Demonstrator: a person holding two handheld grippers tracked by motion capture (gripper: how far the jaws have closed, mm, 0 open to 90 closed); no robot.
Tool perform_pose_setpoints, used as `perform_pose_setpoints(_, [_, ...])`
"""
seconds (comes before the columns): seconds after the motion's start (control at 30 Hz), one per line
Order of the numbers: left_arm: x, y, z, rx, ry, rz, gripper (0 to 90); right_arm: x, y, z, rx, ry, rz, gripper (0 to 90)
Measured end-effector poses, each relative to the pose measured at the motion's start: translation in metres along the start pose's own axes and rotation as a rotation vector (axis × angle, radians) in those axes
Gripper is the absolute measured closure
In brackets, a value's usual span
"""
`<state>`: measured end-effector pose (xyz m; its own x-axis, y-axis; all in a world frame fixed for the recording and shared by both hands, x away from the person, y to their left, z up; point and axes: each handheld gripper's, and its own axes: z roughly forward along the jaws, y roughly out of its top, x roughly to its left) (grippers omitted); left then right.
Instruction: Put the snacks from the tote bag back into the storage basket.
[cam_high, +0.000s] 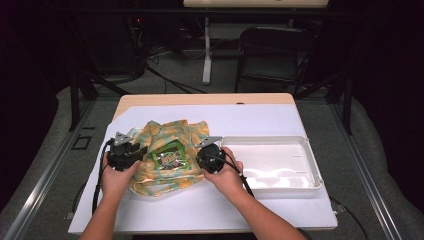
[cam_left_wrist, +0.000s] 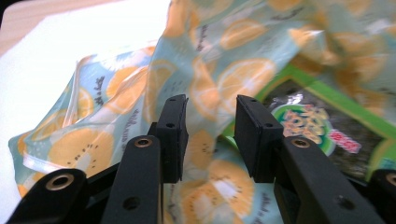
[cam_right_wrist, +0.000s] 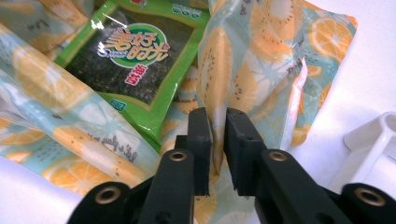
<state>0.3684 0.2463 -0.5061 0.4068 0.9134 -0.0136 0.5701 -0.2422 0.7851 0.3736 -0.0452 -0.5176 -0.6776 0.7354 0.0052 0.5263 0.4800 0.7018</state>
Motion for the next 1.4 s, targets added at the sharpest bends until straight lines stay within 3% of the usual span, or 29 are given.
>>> perform_pose_setpoints(0.13, [-0.011,0.005,-0.008,-0.002,-0.018,0.047,70.7,-0.002,-0.001,-0.003,-0.051,0.025,0.033,73.4])
perform_pose_setpoints(0.17, [-0.017,0.006,-0.008,0.009,-0.045,0.057,77.9,-0.004,0.0,-0.005,-0.059,0.039,0.042,72.8])
perform_pose_setpoints(0.2, [-0.017,0.006,-0.008,0.009,-0.045,0.057,81.3,-0.004,0.0,-0.005,-0.059,0.039,0.042,72.8])
perform_pose_setpoints(0.33, [-0.026,0.004,-0.007,0.065,-0.096,0.075,86.4,-0.008,0.0,-0.008,-0.082,0.057,0.067,72.2])
perform_pose_setpoints(0.43, [-0.033,-0.001,-0.007,0.11,-0.116,0.107,86.6,-0.01,-0.002,-0.007,-0.088,0.066,0.076,71.4])
perform_pose_setpoints(0.8, [-0.05,-0.018,-0.007,0.164,-0.173,0.147,89.7,-0.009,-0.003,-0.007,-0.093,0.071,0.077,70.7])
perform_pose_setpoints(0.83, [-0.054,-0.021,-0.007,0.181,-0.184,0.175,89.9,-0.009,-0.003,-0.007,-0.09,0.073,0.077,70.7])
perform_pose_setpoints(1.0, [-0.064,-0.027,-0.012,0.196,-0.203,0.207,89.9,-0.009,-0.004,-0.007,-0.088,0.077,0.081,70.7])
perform_pose_setpoints(1.4, [-0.077,-0.046,-0.01,0.21,-0.245,0.204,89.8,-0.008,-0.004,-0.009,-0.105,0.076,0.087,68.3])
